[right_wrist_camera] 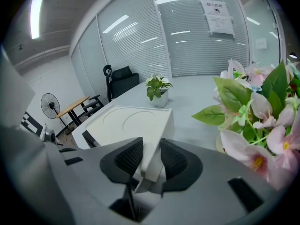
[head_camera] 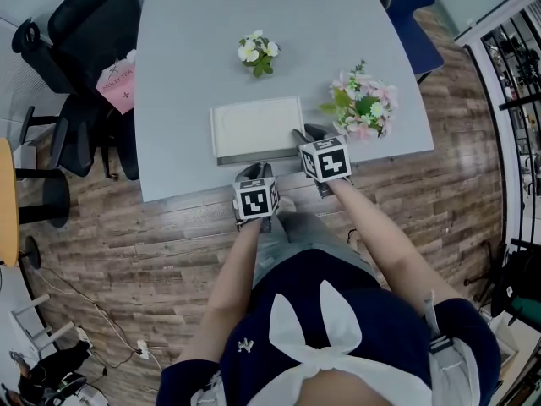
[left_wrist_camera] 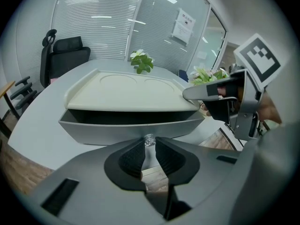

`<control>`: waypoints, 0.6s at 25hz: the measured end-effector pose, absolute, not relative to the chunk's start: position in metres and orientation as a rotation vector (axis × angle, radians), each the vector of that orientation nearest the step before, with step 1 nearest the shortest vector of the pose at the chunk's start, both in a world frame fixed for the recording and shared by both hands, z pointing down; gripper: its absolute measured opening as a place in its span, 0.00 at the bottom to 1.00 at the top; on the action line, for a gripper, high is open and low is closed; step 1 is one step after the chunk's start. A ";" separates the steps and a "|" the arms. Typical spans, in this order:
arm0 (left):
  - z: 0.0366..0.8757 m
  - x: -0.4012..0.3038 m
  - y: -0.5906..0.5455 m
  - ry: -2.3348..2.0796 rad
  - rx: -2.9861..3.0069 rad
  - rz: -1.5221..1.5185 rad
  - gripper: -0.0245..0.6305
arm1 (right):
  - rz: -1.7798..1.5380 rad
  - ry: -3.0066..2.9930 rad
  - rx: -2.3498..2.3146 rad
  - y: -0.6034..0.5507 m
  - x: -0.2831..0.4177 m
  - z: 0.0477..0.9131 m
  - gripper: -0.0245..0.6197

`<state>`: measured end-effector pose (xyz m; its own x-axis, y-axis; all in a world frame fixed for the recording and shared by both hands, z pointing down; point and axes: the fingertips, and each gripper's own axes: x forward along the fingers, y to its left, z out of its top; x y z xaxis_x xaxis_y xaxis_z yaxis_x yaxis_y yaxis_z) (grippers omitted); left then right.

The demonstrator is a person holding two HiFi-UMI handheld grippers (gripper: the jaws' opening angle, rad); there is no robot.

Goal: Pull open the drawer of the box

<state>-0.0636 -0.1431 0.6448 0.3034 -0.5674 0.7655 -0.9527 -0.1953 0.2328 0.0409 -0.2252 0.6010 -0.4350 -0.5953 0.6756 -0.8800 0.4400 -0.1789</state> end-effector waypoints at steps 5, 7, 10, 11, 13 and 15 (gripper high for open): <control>0.645 -0.062 -0.141 -1.347 1.873 0.700 0.16 | 0.719 -2.166 1.230 -0.226 0.041 0.601 0.23; 0.645 -0.063 -0.139 -1.345 1.874 0.700 0.16 | 0.719 -2.165 1.231 -0.225 0.041 0.601 0.23; 0.644 -0.063 -0.137 -1.341 1.875 0.696 0.16 | 0.716 -2.167 1.232 -0.226 0.040 0.600 0.23; 0.644 -0.062 -0.136 -1.341 1.876 0.696 0.16 | 0.715 -2.169 1.232 -0.226 0.040 0.600 0.23; 0.644 -0.062 -0.134 -1.340 1.877 0.699 0.16 | 0.713 -2.169 1.236 -0.226 0.041 0.600 0.23; 0.645 -0.061 -0.133 -1.339 1.877 0.699 0.16 | 0.711 -2.170 1.239 -0.225 0.041 0.601 0.23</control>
<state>-0.0615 -0.1325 0.6452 0.3144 -0.5611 0.7657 -0.9490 -0.2051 0.2394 0.0412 -0.2253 0.6010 -0.4337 -0.5979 0.6741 -0.8809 0.4386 -0.1778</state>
